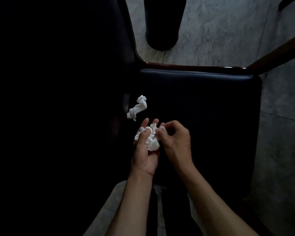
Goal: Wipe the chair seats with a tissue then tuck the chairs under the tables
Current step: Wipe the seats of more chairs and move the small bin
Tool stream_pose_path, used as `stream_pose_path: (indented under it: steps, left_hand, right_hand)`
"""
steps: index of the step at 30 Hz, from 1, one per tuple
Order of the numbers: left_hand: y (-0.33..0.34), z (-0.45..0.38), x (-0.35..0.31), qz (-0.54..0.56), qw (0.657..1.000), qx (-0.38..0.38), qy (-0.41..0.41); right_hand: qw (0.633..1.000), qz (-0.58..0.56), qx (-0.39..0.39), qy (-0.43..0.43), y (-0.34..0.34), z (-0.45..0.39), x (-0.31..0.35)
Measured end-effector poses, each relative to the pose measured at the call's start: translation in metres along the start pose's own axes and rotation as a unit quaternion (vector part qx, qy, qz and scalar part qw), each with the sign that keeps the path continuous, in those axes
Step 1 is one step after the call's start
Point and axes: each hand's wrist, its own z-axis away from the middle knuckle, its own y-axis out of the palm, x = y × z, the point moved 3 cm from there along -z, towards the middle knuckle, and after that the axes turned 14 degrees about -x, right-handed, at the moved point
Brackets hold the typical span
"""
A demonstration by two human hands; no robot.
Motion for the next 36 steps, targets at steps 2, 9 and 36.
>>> stream_pose_path:
  steps: [2,9,36]
  left_hand:
    - [0.0,0.001,0.001,-0.006,1.0,0.006,0.007]
    - [0.004,0.002,0.0,-0.022,0.999,-0.019,0.02]
    - [-0.033,-0.026,-0.015,-0.139,0.965,-0.207,0.082]
  right_hand:
    - [0.999,-0.032,0.001,0.019,0.002,0.005,-0.002]
    - [0.995,0.048,0.034,-0.086,0.003,0.008,-0.008]
    - [0.84,0.379,0.12,-0.369,0.108,-0.048,0.037]
